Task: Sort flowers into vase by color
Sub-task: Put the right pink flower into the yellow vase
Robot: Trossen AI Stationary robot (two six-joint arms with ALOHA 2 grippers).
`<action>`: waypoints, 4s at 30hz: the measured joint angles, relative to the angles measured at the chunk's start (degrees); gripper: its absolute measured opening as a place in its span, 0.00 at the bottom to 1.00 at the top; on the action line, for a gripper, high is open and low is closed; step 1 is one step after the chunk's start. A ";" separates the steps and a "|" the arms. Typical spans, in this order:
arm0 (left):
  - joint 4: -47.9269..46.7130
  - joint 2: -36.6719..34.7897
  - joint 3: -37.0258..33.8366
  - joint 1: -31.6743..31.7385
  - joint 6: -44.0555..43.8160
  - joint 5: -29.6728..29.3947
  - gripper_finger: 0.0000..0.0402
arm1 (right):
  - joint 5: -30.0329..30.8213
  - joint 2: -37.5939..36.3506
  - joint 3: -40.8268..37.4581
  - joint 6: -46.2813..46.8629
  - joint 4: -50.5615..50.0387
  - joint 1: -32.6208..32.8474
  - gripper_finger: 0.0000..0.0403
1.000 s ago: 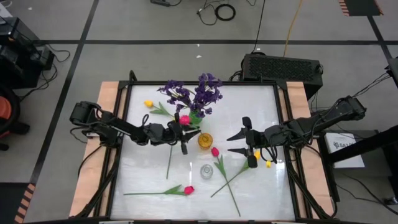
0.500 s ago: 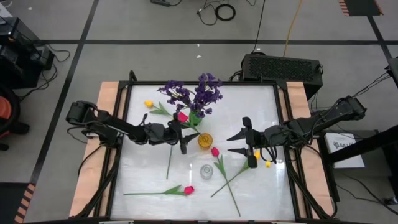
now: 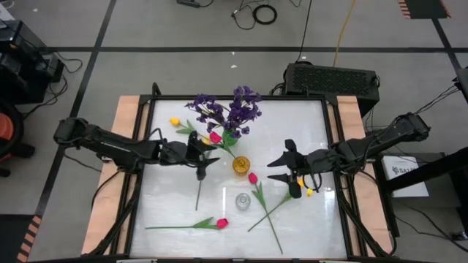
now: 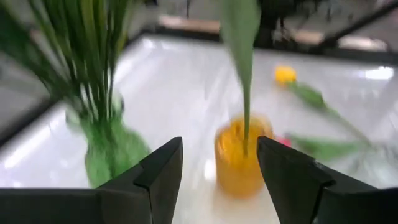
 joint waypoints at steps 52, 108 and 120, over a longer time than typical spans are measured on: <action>-9.59 -4.04 -0.02 -16.26 -5.18 0.70 0.53 | 6.29 48.21 19.85 53.43 -26.81 13.01 0.39; 0.33 -4.02 -0.07 -16.24 0.58 0.70 0.53 | 24.45 13.32 19.94 27.76 -31.66 13.96 0.00; 21.41 -3.06 -0.07 -16.24 6.80 0.32 0.53 | 25.45 3.81 3.62 -13.82 26.88 9.90 0.00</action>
